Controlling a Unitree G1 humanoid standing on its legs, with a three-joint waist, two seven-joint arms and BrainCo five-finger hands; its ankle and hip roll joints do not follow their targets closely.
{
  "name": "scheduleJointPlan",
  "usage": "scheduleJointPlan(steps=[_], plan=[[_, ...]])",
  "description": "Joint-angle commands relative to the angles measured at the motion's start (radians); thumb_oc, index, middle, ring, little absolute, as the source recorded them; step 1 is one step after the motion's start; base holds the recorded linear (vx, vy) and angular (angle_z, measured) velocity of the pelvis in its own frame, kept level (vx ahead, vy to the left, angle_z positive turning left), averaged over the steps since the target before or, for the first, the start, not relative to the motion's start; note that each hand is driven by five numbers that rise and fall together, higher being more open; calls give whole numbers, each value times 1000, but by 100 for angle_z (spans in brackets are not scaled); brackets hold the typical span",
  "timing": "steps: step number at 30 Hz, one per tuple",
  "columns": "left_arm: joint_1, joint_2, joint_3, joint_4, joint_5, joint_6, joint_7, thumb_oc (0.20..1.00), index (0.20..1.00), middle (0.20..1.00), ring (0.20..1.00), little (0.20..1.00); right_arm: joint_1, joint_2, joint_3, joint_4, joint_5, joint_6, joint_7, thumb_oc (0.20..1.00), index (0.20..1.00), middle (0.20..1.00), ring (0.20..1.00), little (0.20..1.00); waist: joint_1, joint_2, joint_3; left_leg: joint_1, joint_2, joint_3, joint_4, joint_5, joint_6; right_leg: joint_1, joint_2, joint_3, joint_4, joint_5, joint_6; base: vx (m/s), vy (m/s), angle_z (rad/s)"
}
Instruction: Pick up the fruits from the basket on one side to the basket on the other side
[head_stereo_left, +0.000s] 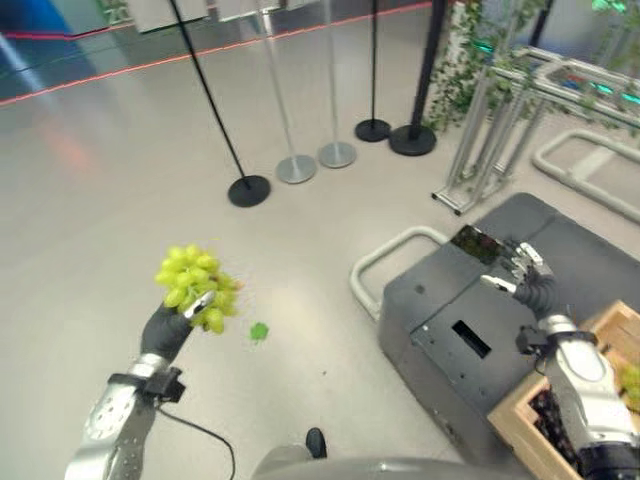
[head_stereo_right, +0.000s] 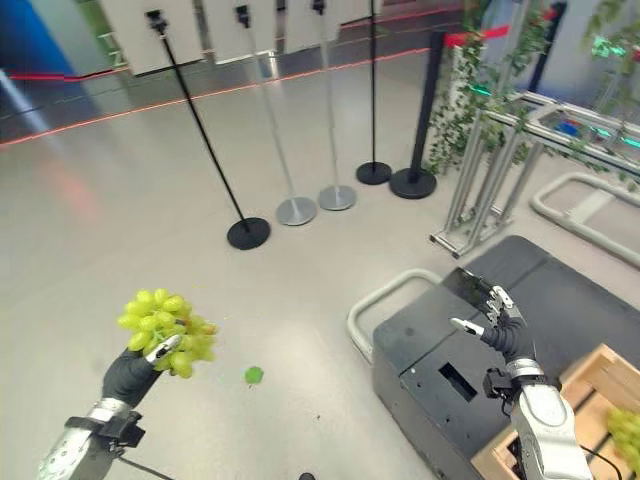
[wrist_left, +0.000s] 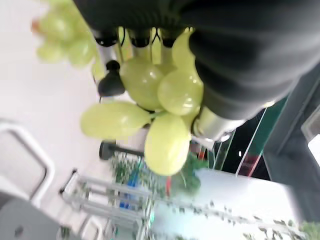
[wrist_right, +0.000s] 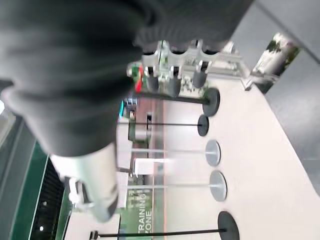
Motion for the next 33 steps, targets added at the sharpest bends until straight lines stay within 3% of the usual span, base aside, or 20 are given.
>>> scheduleJointPlan(steps=[1,6,11,15,17,18,19,21,22,24,26,29,33], plan=[[-55,22,105,-95,40,-81,-3,200,200,200,200,200,-70,4,-45,-2,-16,-28,-5,1000,1000,1000,1000,1000,36,-6,17,71,91,-11,-28,-69,-41,-24,-35,7,-113,236,64,-61,146,26],[-45,38,147,-84,42,-90,18,200,200,200,200,200,-91,29,-4,22,-6,-29,-3,1000,1000,1000,1000,1000,63,-43,17,29,96,-15,40,-81,-47,-44,-5,16,-133,238,66,-28,77,18],[-54,89,165,-91,43,-100,44,200,200,200,200,200,-163,60,36,45,23,-47,-45,1000,1000,1000,1000,1000,86,-97,54,-37,109,6,229,-159,-63,-111,54,69,-173,250,60,-55,141,31],[-45,103,197,-104,45,-109,64,200,200,200,200,200,-201,103,57,72,63,-52,-65,1000,1000,1000,1000,1000,111,-127,63,-49,99,30,273,-198,-63,-139,101,126,-233,276,68,-22,284,-27],[-69,107,199,-80,96,-126,112,200,200,200,200,200,-206,108,82,69,60,-55,-61,1000,1000,1000,1000,1000,107,-116,65,-40,22,-44,245,-215,-42,-210,194,343,-290,263,69,112,495,2],[-90,105,182,-69,111,-132,124,200,200,200,200,200,-188,103,72,62,60,-58,-60,1000,1000,1000,1000,1000,76,-104,61,-26,-12,-86,217,-210,-29,-238,235,464,-315,229,60,100,468,34],[-106,92,164,-56,123,-135,127,200,200,200,200,200,-173,87,69,57,58,-59,-57,1000,1000,1000,1000,1000,57,-96,57,-12,-44,-101,181,-188,-18,-258,240,483,-322,232,37,95,467,57],[-103,74,149,-57,139,-134,112,200,200,200,200,200,-155,76,54,52,58,-60,-48,1000,1000,1000,1000,1000,30,-70,50,38,-102,-164,106,-165,-8,-288,273,472,-286,232,26,153,408,58],[-93,66,145,-65,146,-134,107,200,200,200,200,200,-144,74,49,53,64,-59,-39,1000,1000,1000,1000,1000,7,-65,48,65,-127,-197,75,-152,-6,-298,295,444,-258,232,28,197,340,98],[-93,59,135,-74,161,-127,105,200,200,200,200,200,-126,72,43,53,58,-58,-29,1000,1000,1000,1000,1000,-24,-64,45,94,-168,-254,54,-146,8,-341,342,454,-217,235,37,197,268,167],[-97,41,109,-74,157,-121,94,200,200,200,200,200,-103,63,40,62,66,-58,-17,1000,1000,1000,1000,1000,-58,-66,26,127,-195,-322,29,-145,22,-365,408,490,-206,215,11,220,199,118],[-94,33,83,-79,175,-118,81,200,200,200,200,200,-83,48,37,73,76,-57,-3,1000,1000,1000,1000,1000,-85,-70,5,163,-230,-422,7,-146,49,-407,468,516,-174,204,-25,211,81,74],[-108,26,50,-81,182,-118,80,200,200,200,200,200,-68,32,42,92,88,-55,2,1000,1000,1000,1000,1000,-117,-73,-19,211,-238,-525,-16,-154,64,-429,499,564,-163,185,-60,201,-58,136]])
